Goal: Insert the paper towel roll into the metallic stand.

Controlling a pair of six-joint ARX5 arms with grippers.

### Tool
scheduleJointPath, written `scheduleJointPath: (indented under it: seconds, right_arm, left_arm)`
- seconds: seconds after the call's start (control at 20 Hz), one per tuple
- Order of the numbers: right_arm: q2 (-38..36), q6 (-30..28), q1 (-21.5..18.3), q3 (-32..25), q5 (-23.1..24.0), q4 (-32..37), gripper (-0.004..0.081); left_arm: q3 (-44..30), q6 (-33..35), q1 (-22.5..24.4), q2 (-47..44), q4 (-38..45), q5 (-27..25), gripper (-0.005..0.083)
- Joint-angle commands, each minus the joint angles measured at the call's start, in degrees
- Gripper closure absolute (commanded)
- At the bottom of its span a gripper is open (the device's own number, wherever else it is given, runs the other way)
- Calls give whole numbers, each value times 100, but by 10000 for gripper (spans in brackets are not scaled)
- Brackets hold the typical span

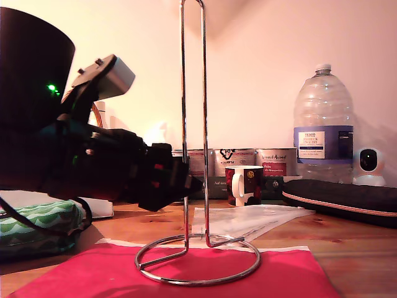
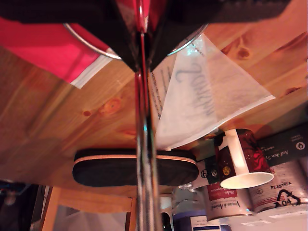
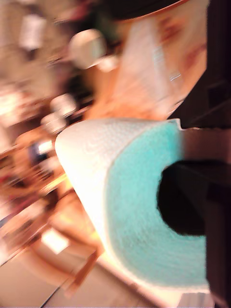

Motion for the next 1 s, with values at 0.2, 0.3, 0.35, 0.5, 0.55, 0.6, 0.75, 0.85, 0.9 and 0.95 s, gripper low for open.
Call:
scheduleJointPath:
  seconds: [0.2,0.3,0.35,0.5,0.55,0.6,0.75,0.85,0.9,0.95]
  right_arm:
    - [-87,284,81,317,-586,90,782]
    - [-87,350,201,317,-595,83,782]
    - [-107,442,275,317,-603,83,782]
    - [-262,463,468,315,-610,83,782]
    - [-313,420,496,315,-590,83,782]
    - [-350,339,516,306,-531,83,782]
    - [-380,273,516,157,-382,79,782]
    - [-415,199,516,-109,-345,76,782]
    - [-481,162,516,-271,-341,76,782]
    - [-557,125,516,-426,-343,76,782]
  left_arm:
    - [-168,118,103,236,-400,-42,795]
    - [-168,118,107,236,-404,-42,795]
    - [-168,118,107,236,-404,-42,795]
    - [-168,116,129,236,-404,-44,795]
    - [-168,116,138,236,-407,-44,795]
    - [-168,116,149,236,-407,-42,795]
    - [-168,114,155,236,-407,-42,795]
    - [-168,114,155,236,-409,-42,795]
    - [-168,114,155,236,-407,-42,795]
    - [-168,116,155,236,-407,-44,795]
